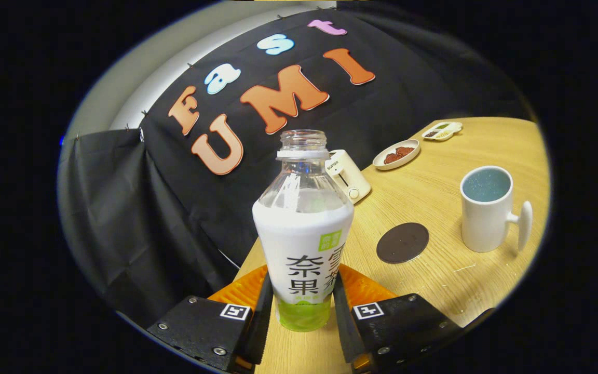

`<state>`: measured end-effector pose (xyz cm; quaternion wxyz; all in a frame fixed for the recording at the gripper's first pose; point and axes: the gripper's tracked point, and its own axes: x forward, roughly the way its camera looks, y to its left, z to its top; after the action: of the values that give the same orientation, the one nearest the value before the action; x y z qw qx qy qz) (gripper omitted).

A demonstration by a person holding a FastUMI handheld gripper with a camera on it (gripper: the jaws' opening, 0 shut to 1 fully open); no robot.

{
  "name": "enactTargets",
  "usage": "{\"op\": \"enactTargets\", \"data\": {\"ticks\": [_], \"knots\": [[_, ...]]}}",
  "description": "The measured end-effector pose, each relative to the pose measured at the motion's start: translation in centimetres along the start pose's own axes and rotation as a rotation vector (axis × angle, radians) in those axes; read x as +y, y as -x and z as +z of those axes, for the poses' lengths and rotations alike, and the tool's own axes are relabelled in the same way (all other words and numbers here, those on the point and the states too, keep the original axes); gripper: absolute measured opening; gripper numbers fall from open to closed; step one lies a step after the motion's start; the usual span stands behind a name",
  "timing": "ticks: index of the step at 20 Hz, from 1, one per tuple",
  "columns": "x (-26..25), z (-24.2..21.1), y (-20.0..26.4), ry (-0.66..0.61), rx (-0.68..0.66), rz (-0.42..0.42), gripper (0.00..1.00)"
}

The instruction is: Take the bottle from table, then pour the juice into the cup, finally place the bottle on the coaster

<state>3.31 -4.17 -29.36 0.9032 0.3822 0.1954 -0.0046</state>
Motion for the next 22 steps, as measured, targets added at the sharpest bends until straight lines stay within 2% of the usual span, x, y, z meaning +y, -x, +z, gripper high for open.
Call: {"op": "enactTargets", "data": {"ticks": [6, 13, 22], "knots": [[-0.1, 1.1, -0.1, -0.287, -0.022, 0.050, 0.57], [-1.8, 2.4, -0.4, -0.531, -0.048, 0.057, 0.57], [-4.5, 4.6, -0.6, -0.745, -0.080, 0.053, 0.57]]}}
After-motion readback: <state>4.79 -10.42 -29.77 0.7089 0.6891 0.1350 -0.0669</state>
